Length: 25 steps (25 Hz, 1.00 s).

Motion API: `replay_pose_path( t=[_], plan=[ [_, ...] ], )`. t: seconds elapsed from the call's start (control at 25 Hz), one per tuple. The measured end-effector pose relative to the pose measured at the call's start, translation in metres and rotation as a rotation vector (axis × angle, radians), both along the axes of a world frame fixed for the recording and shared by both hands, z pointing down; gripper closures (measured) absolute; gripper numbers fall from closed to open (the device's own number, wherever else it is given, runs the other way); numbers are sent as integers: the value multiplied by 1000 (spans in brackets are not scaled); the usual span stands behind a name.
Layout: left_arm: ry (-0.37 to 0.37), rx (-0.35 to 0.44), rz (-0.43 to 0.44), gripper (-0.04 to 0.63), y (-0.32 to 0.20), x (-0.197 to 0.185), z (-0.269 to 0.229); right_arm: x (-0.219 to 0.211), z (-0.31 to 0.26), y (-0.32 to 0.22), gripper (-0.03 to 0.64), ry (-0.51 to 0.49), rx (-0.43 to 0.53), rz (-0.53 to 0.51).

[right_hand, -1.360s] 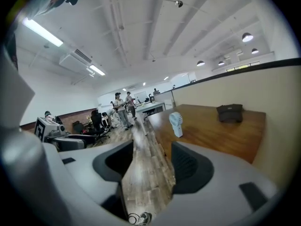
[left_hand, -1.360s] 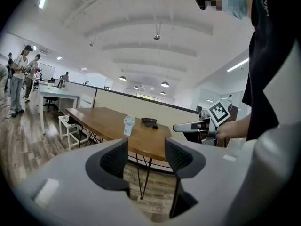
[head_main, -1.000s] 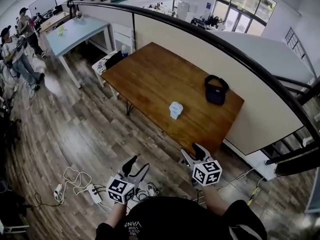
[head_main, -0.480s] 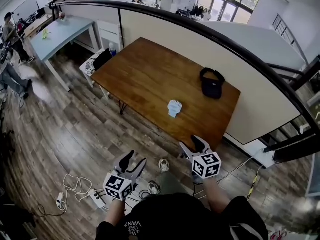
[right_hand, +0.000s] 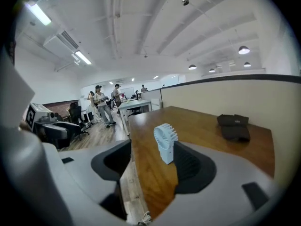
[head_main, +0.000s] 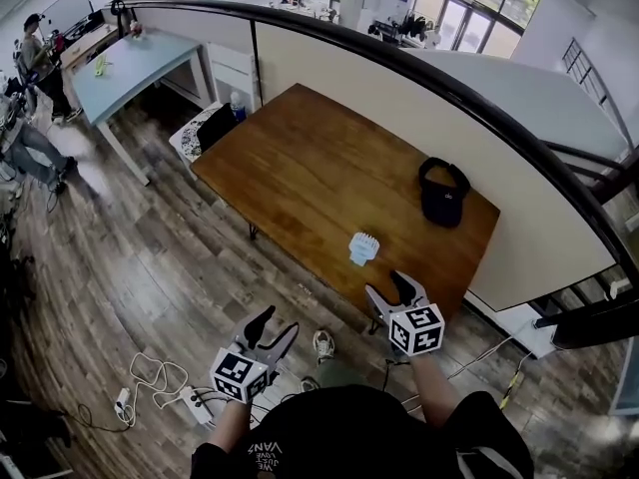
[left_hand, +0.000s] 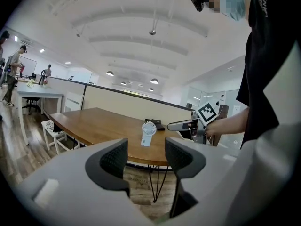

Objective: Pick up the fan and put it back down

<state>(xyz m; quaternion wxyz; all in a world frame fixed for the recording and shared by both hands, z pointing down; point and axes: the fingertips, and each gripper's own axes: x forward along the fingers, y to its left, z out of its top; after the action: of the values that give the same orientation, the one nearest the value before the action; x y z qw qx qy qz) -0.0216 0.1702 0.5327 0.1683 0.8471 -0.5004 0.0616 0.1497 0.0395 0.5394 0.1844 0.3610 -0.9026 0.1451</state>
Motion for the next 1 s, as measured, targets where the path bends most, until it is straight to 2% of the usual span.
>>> replay_pose_path(
  t=[0.4, 0.76, 0.8, 0.84, 1.0],
  plan=[
    [-4, -18, -4, 362, -76, -7, 5, -26, 24, -55, 357, 170, 46, -199],
    [-11, -38, -16, 362, -130, -7, 12, -46, 47, -80, 359, 169, -6, -339],
    [-10, -41, -13, 362, -134, -7, 13, -48, 48, -81, 368, 174, -8, -346],
    [-9, -43, -12, 362, -138, -7, 14, -48, 49, -82, 413, 177, -6, -354],
    [-3, -41, -12, 362, -159, -13, 12, -50, 46, -89, 425, 194, 6, -381]
  ],
)
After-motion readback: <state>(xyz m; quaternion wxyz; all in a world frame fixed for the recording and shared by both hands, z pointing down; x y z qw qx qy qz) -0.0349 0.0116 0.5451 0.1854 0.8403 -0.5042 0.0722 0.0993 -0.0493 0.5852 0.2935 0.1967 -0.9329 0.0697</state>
